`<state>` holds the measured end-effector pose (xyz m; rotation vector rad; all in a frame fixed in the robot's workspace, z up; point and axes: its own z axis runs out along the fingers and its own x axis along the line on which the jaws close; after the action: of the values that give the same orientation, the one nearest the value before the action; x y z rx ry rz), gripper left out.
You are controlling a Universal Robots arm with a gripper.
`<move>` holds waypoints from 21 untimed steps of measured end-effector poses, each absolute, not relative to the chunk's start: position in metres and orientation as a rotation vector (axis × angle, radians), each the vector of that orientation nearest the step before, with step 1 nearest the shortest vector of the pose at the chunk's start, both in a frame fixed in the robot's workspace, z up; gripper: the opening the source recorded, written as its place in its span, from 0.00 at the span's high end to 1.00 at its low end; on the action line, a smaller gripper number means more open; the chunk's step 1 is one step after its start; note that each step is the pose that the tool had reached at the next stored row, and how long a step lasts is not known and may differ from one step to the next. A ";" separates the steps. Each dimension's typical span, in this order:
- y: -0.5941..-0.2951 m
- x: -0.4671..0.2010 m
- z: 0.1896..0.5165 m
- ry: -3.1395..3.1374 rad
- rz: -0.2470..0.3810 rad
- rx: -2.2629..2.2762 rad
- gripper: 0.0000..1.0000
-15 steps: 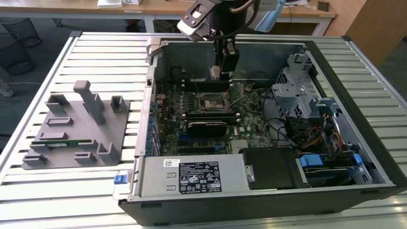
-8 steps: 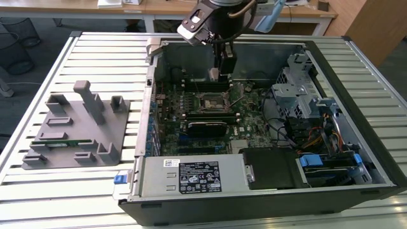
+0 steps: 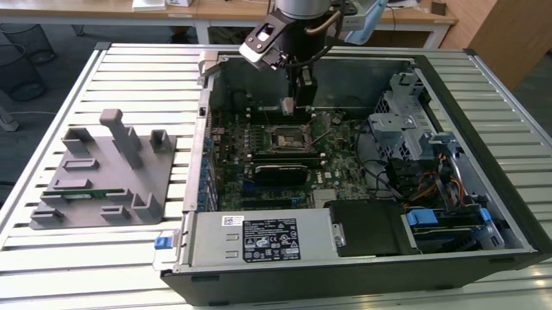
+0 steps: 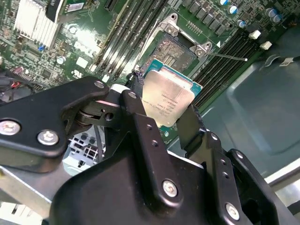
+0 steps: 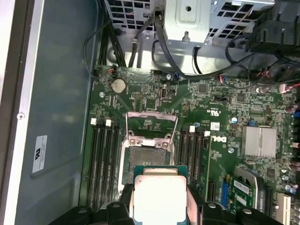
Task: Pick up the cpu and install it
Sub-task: 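Place the cpu into insertion slot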
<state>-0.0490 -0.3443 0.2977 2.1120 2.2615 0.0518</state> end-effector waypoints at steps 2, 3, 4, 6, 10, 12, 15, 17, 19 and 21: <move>-0.344 -0.049 0.294 2.262 0.052 2.112 0.47; -0.343 -0.049 0.292 2.262 0.052 2.112 0.47; -0.343 -0.049 0.290 2.262 0.052 2.112 0.47; -0.343 -0.049 0.287 2.261 0.051 2.113 0.47; -0.341 -0.049 0.281 2.239 0.043 2.136 0.47; -0.341 -0.049 0.277 2.228 0.040 2.149 0.47; -0.339 -0.049 0.272 2.220 0.039 2.157 0.47; -0.339 -0.049 0.269 2.219 0.039 2.159 0.47; -0.338 -0.049 0.265 2.219 0.040 2.159 0.47; -0.337 -0.049 0.262 2.218 0.040 2.161 0.47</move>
<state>-0.0493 -0.3371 0.2615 2.1605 2.2178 0.0399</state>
